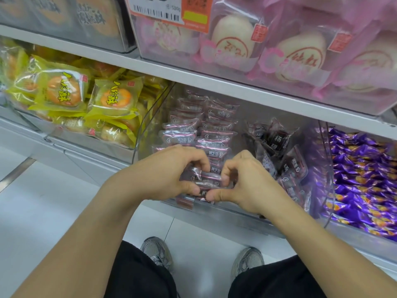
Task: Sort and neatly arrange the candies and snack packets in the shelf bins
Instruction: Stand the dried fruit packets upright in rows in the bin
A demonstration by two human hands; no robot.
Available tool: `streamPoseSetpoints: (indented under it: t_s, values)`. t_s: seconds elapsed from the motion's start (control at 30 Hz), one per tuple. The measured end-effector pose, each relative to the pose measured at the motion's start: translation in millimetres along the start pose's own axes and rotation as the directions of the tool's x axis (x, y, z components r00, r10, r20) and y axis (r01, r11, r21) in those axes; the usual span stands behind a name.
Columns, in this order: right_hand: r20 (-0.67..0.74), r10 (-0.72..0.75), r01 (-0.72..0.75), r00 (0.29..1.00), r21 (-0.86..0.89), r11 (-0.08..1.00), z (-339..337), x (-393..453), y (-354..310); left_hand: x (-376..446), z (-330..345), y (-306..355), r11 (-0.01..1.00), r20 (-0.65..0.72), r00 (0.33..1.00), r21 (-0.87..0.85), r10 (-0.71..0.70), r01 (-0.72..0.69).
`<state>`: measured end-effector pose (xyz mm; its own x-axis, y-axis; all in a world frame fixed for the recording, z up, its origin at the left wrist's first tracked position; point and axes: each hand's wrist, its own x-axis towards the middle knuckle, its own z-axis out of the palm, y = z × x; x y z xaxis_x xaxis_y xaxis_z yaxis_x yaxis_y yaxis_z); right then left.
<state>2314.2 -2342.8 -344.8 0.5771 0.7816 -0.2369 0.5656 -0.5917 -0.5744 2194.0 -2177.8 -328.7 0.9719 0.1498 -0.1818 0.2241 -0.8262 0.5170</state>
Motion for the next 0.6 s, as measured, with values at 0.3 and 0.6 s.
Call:
streamPoseSetpoints:
  t_s: [0.3,0.6]
  values:
    - [-0.002,0.122,-0.119,0.992,0.227,0.967,-7.5,-4.2,6.3,-8.2,7.5,5.3,0.999,-0.158,0.987,0.037,-0.031,0.037]
    - [0.112,0.172,-0.205,0.979,0.487,0.849,16.6,9.4,5.5,-10.9,3.5,-0.7,0.987,-0.209,0.978,0.149,-0.02,0.052]
